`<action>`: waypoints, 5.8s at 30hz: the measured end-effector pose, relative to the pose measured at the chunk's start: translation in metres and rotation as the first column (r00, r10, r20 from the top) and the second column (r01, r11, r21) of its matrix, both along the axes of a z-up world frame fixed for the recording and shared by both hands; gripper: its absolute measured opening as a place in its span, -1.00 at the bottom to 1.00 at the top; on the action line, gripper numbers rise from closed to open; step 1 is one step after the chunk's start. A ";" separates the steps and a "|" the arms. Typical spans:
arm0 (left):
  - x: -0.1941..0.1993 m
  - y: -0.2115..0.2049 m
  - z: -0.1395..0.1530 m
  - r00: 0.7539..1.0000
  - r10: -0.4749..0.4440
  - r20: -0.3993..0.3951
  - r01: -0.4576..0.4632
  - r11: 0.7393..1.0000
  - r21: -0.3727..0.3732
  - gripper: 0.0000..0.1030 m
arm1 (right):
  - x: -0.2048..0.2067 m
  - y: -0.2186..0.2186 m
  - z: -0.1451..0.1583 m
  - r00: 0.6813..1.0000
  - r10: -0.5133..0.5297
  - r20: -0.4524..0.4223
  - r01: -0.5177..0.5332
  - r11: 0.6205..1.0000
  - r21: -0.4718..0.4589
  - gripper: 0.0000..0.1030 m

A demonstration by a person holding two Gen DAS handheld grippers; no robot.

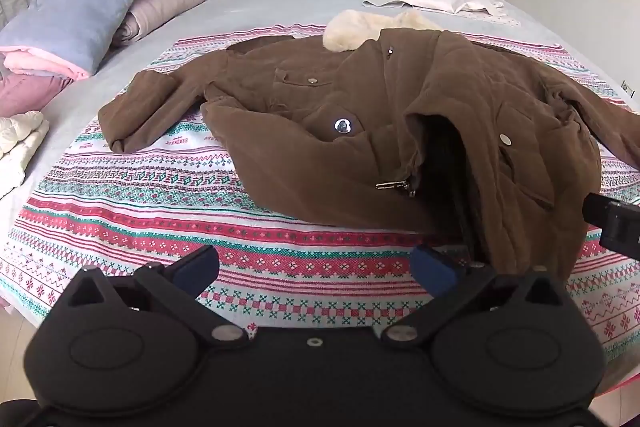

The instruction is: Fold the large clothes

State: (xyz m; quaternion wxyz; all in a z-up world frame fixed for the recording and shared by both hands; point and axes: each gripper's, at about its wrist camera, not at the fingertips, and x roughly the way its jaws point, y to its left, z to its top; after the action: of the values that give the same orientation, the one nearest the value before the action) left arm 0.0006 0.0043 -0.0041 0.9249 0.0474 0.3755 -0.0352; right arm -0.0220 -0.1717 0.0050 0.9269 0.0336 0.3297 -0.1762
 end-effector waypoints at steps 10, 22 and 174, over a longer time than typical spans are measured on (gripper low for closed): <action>0.001 0.001 0.001 1.000 -0.005 -0.008 0.005 1.000 -0.011 1.00 | 0.001 0.000 -0.002 1.000 -0.002 -0.004 0.002 1.000 -0.002 1.00; 0.001 0.003 0.003 1.000 -0.006 -0.009 0.005 1.000 -0.020 1.00 | 0.001 -0.001 -0.002 1.000 -0.006 -0.011 0.006 1.000 -0.003 1.00; 0.007 0.227 0.013 0.980 -0.199 -0.030 0.122 0.708 -0.695 -0.86 | -0.087 -0.190 -0.021 0.979 0.096 0.181 -0.201 0.627 0.752 -0.75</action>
State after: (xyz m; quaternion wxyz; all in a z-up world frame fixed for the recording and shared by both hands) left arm 0.0079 0.2314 0.0092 0.8489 -0.2693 0.3767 -0.2550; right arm -0.1090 -0.3621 -0.0165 0.8548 0.4067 0.3168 0.0598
